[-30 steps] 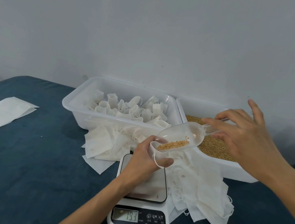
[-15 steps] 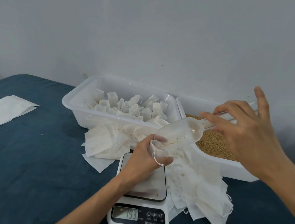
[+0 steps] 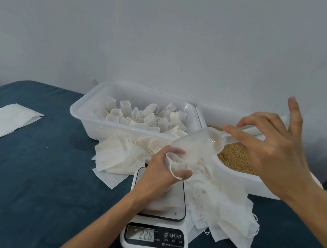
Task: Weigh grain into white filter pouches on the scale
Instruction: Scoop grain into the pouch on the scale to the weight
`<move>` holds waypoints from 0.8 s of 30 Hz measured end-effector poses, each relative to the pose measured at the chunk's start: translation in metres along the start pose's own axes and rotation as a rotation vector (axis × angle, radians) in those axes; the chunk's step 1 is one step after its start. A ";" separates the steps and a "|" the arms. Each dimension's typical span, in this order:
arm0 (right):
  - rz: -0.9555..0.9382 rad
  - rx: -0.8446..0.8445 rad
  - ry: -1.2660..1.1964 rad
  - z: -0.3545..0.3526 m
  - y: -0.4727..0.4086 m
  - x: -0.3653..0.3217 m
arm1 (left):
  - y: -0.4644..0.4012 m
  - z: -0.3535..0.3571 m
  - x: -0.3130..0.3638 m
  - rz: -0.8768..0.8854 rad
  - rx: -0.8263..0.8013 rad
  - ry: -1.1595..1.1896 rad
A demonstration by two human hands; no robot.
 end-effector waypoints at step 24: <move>1.020 -1.034 -0.168 0.181 0.169 0.109 | 0.002 0.005 -0.007 -0.074 -0.020 -0.062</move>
Point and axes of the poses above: each hand's wrist, its own y-axis away from the middle knuckle, its own z-axis out of the palm, x = y × z, the point moved 9 cm from there along -y, towards the middle knuckle, and after that the axes turned 5 degrees about y, right-handed, at the moved point
